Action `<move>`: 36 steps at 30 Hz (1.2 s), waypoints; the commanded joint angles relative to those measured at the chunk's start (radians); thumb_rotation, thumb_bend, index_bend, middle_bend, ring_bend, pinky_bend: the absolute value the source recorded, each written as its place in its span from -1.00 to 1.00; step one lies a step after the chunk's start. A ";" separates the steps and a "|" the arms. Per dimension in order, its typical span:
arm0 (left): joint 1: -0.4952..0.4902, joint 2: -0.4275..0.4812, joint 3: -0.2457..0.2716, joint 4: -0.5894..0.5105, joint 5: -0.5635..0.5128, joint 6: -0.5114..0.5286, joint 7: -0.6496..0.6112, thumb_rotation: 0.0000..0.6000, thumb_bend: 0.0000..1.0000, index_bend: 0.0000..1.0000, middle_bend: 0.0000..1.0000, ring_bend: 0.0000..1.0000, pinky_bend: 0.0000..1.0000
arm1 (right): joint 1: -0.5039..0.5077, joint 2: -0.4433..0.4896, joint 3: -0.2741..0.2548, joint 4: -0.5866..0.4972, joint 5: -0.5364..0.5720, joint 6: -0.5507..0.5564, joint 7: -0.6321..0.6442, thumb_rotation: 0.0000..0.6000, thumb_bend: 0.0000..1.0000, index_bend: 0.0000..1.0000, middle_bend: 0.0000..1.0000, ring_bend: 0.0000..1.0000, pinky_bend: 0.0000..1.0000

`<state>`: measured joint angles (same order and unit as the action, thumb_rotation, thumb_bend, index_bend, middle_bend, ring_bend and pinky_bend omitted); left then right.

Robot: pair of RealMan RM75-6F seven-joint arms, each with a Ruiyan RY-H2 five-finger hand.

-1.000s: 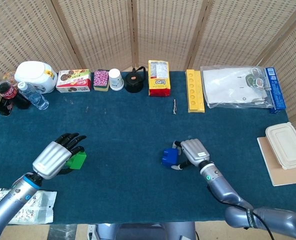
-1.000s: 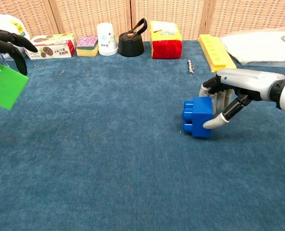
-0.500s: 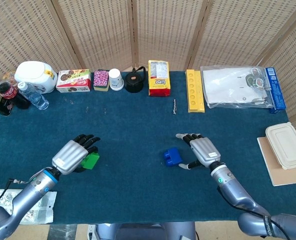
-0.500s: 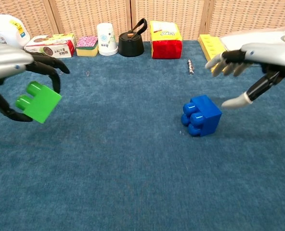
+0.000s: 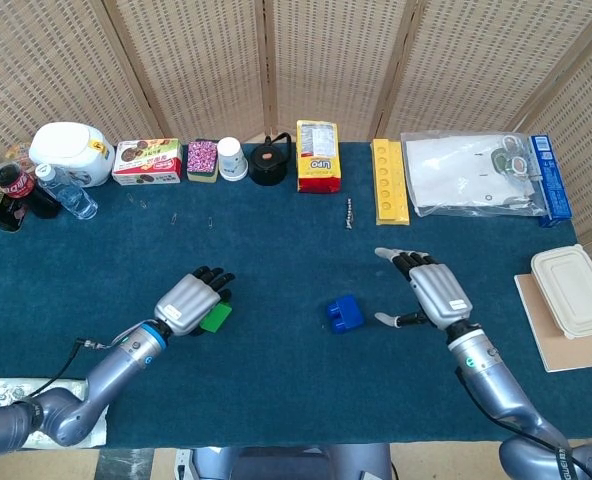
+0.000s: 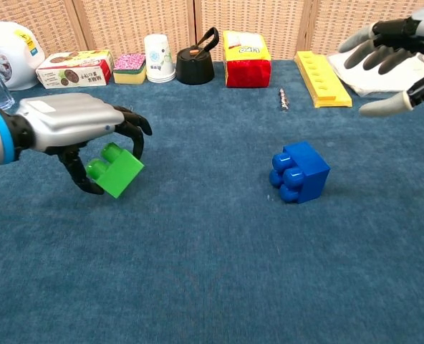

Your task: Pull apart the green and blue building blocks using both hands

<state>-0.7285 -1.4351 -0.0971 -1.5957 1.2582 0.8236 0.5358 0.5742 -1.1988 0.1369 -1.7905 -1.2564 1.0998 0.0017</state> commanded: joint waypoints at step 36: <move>0.538 0.344 0.153 -0.122 0.233 0.778 -0.442 1.00 -0.73 -0.78 -0.75 -0.90 -0.64 | -0.279 0.014 -0.049 0.107 -0.006 0.306 -0.119 0.48 -0.54 -0.50 -0.44 -0.53 -0.59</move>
<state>-0.2272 -1.0862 0.0429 -1.7460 1.4876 1.5698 0.1212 0.3213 -1.1934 0.1033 -1.6653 -1.2532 1.3780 -0.0976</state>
